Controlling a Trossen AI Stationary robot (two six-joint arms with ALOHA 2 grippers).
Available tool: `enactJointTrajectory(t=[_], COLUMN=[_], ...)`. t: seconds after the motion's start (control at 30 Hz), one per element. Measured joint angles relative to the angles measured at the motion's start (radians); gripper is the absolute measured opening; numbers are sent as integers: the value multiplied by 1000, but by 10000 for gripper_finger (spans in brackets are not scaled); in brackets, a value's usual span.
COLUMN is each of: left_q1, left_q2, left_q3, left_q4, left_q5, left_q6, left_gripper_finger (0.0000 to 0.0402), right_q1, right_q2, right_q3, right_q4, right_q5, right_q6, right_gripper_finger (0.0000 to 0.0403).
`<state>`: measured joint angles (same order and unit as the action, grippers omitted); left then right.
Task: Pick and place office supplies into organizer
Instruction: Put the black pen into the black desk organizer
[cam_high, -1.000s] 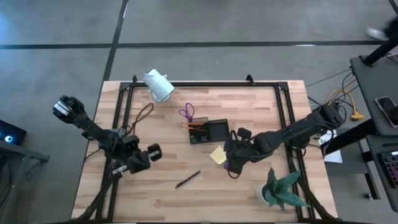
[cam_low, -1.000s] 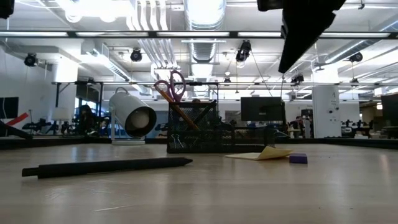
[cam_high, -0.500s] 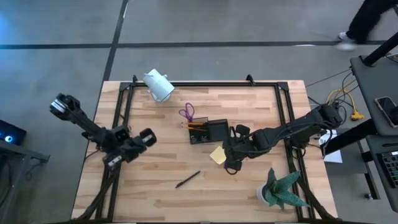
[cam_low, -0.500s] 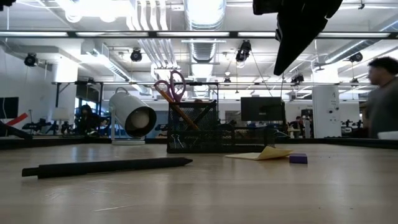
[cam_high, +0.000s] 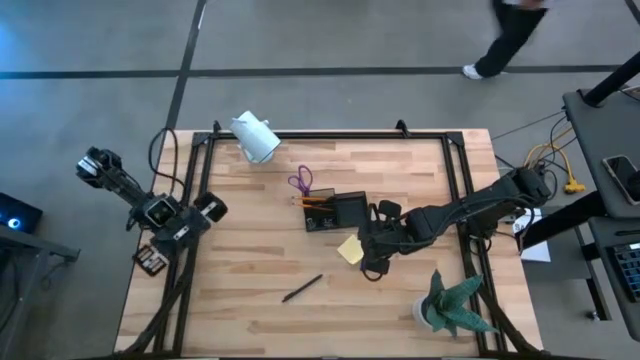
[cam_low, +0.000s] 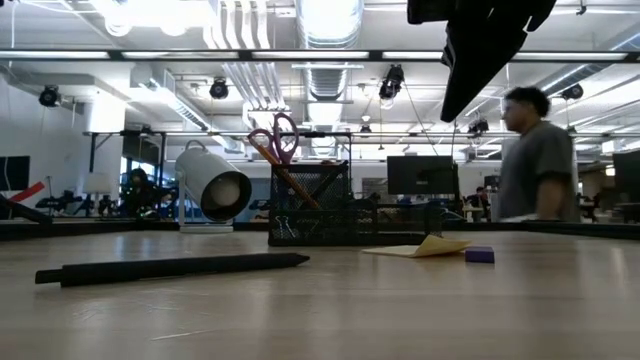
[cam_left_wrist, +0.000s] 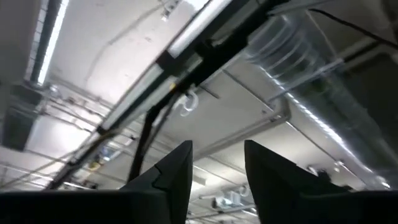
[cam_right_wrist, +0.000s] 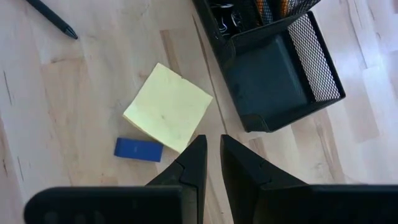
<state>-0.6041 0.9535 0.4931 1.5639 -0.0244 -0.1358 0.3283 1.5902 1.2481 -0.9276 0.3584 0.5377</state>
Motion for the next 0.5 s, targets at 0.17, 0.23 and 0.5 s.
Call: enactJointTrajectory(t=[0.17, 0.23, 0.5], left_q1=[0, 0, 0], left_q2=[-42, -50, -49], left_q3=[-3, -2, -3], left_q4=[-122, -152, -166], left_q5=[80, 102, 203], left_q6=[-63, -66, -60], left_gripper_finger=[128, 128, 128], right_q1=[-2, -3, -18], right_q2=[0, 0, 0], right_q3=[-5, -7, -9], right_q4=[-3, -4, -4], right_q5=[0, 0, 0], right_q6=[-1, -2, -8], right_gripper_finger=[38, 38, 38])
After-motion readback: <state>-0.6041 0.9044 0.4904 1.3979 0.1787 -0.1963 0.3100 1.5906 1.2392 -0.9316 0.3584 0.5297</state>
